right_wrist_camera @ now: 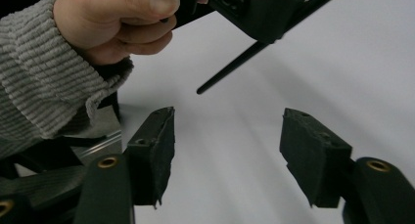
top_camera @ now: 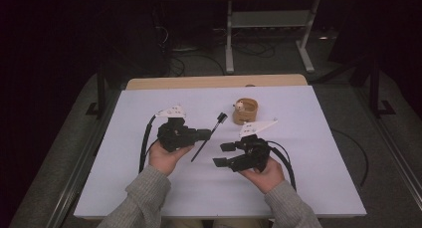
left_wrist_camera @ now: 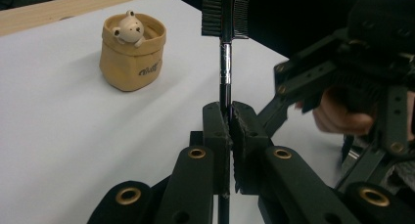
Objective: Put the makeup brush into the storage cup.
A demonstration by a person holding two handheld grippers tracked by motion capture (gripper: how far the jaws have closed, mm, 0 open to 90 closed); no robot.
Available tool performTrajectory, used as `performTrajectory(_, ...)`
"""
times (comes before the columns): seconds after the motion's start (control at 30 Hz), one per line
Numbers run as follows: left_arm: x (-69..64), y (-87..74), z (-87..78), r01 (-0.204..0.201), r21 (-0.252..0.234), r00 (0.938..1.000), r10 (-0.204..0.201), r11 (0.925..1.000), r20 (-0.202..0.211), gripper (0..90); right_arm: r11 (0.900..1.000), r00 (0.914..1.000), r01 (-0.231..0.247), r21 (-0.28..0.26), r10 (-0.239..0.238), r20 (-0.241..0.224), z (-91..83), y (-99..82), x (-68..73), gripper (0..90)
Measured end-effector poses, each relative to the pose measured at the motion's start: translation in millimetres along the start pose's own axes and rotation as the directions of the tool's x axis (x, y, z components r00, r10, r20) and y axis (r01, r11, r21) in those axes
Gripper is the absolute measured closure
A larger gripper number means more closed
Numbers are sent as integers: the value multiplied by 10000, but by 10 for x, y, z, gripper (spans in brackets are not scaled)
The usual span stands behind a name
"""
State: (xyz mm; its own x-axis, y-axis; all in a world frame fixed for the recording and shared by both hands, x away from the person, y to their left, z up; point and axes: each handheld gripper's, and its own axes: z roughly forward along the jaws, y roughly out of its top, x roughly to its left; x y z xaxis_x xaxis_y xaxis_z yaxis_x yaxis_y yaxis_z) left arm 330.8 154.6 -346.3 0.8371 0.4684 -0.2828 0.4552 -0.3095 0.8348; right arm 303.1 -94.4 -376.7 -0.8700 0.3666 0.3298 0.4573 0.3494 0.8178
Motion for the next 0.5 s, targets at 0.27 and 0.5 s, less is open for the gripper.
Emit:
performTrajectory(0.27, -32, -97, 68, 169, -371, 9999, -168, 9992, 20, 857, 9978, 9972, -645, -156, 639, -379, 228, -36, -51, 464)
performTrajectory(0.5, -122, -132, 115, 175, -748, 9998, -181, 9970, -66, 857, 9933, 9947, -1017, -557, 1009, -178, 352, -102, -79, 523)
